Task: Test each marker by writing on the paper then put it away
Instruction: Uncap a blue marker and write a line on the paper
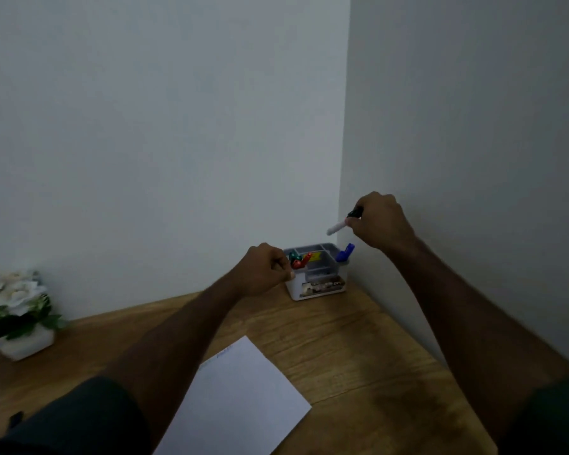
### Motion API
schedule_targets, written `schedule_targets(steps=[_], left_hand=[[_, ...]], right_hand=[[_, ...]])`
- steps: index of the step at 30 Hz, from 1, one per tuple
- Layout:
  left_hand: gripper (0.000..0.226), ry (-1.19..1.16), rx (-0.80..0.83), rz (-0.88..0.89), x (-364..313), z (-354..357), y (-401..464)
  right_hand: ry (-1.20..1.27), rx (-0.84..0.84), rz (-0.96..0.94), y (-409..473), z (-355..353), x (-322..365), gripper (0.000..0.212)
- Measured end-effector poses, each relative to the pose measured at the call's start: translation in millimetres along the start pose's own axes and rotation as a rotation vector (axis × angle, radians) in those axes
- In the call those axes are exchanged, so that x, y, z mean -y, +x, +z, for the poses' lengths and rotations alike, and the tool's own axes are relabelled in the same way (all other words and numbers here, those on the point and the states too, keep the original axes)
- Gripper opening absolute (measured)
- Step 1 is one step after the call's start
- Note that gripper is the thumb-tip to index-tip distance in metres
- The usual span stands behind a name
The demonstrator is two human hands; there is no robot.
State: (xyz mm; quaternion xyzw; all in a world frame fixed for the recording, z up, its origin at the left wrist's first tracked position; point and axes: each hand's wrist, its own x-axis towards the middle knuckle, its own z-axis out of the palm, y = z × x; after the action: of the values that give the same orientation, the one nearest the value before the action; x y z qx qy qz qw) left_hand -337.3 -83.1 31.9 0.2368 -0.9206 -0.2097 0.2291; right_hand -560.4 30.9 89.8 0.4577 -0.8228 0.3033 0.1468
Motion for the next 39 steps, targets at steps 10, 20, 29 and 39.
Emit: schedule_targets(steps=[10, 20, 29, 39], left_hand=[[0.015, 0.039, 0.04, -0.056, 17.4, 7.4, 4.3], [0.007, -0.01, -0.007, -0.108, 25.7, -17.8, -28.3], [0.005, 0.011, -0.074, -0.22, 44.8, -62.6, -129.9], [0.014, -0.029, -0.292, -0.372, 98.1, -115.3, -301.0]], right_hand=[[0.014, 0.2, 0.047, 4.8, 36.0, -3.3, 0.039], [0.109, 0.042, -0.027, -29.1, 34.8, 21.9, 0.022], [0.273, 0.215, -0.299, -127.7, 63.6, 142.6, 0.01], [0.434, 0.505, -0.594, -254.0, 114.9, 269.8, 0.013]])
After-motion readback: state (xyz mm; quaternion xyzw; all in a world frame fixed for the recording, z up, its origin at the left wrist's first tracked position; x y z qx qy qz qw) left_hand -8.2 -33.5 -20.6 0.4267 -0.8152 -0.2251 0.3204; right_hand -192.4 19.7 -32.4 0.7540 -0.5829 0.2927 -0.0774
